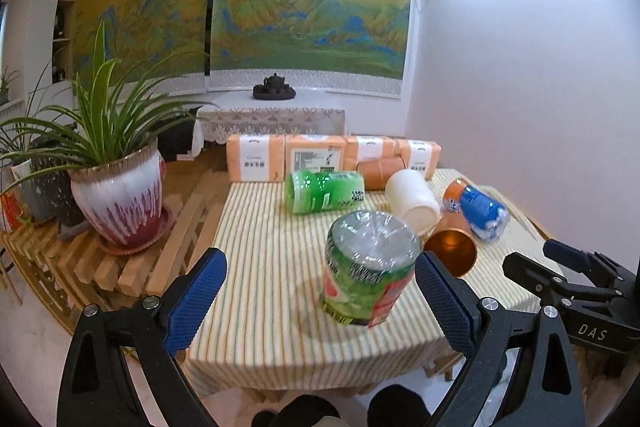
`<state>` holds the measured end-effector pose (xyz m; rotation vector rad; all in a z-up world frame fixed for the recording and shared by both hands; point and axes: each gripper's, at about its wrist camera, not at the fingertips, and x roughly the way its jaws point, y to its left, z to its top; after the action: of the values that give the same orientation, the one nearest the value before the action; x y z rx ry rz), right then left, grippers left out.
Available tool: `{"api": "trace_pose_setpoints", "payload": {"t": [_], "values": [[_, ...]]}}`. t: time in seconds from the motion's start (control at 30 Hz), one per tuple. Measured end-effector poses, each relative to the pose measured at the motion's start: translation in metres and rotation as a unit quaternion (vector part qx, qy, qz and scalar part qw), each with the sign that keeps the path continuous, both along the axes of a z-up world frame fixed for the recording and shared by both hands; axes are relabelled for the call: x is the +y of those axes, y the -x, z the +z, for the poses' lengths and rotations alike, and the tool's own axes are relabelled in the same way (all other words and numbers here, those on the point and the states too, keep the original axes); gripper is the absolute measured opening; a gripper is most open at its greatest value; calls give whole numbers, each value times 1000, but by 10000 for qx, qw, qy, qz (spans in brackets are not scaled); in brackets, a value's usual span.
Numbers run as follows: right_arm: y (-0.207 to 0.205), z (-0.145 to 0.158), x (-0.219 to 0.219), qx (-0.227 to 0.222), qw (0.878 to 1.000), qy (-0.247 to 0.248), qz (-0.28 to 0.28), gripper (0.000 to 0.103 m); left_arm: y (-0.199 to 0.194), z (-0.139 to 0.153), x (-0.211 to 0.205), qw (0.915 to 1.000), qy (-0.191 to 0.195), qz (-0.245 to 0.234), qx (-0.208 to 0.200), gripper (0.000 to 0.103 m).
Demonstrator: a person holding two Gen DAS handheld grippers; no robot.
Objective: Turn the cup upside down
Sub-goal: 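Open the right tool and pull it back from the cup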
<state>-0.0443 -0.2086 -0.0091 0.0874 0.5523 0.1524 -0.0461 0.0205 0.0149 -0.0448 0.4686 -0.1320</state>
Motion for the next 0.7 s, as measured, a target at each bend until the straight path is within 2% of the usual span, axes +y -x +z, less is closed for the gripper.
{"api": "trace_pose_setpoints", "payload": {"t": [0.27,0.7], "values": [[2,6,-10,-97,9998,-67,-143,89,4,3,-8,9998,-123,55,-161,102],[6,5,-4,-222,9996,1,-192,97,-2,-4,-1,9998,-77,167,-65,102]]}}
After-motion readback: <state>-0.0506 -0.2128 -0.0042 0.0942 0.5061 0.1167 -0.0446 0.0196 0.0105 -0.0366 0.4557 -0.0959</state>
